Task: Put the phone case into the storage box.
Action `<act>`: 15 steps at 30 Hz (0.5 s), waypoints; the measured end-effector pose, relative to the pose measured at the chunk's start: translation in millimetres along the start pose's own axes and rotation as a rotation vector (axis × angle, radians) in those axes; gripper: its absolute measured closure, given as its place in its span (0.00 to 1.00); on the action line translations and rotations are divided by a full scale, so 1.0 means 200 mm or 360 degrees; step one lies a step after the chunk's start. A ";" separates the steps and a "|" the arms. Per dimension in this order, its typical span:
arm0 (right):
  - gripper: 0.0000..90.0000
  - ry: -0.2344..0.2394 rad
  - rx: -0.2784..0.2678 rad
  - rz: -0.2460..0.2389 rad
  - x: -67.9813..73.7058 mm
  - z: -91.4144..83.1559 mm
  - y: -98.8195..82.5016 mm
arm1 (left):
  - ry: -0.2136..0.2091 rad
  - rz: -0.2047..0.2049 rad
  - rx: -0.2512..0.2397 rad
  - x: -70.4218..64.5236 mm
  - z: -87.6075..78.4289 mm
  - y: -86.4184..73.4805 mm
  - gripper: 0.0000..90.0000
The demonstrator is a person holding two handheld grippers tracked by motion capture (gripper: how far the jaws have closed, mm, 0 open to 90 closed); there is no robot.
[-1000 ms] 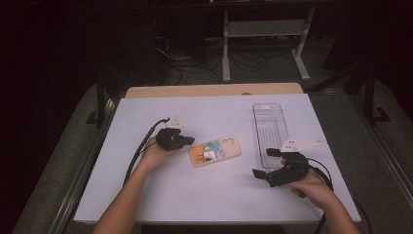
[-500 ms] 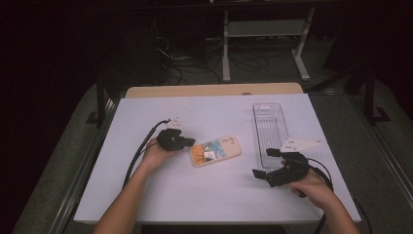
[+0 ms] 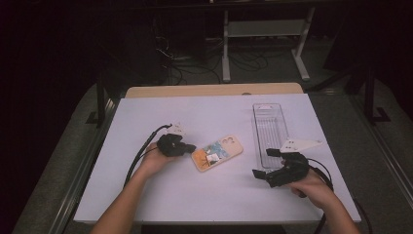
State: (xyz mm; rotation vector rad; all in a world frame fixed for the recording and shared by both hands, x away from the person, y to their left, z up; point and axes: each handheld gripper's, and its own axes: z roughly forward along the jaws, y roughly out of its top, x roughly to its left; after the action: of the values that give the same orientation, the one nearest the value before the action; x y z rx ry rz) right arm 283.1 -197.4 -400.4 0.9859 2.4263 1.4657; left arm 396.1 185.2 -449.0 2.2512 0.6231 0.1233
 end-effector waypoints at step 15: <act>0.05 -0.0002 0.0001 -0.0007 0.00 0.00 0.00 | 0.0000 0.0006 -0.0004 -0.04 -0.07 0.03 0.95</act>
State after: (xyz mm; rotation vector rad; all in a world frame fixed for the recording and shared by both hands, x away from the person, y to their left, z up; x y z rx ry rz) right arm 283.3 -197.5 -400.6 0.9804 2.4267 1.4627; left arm 387.2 186.7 -434.8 2.2501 0.6182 0.1258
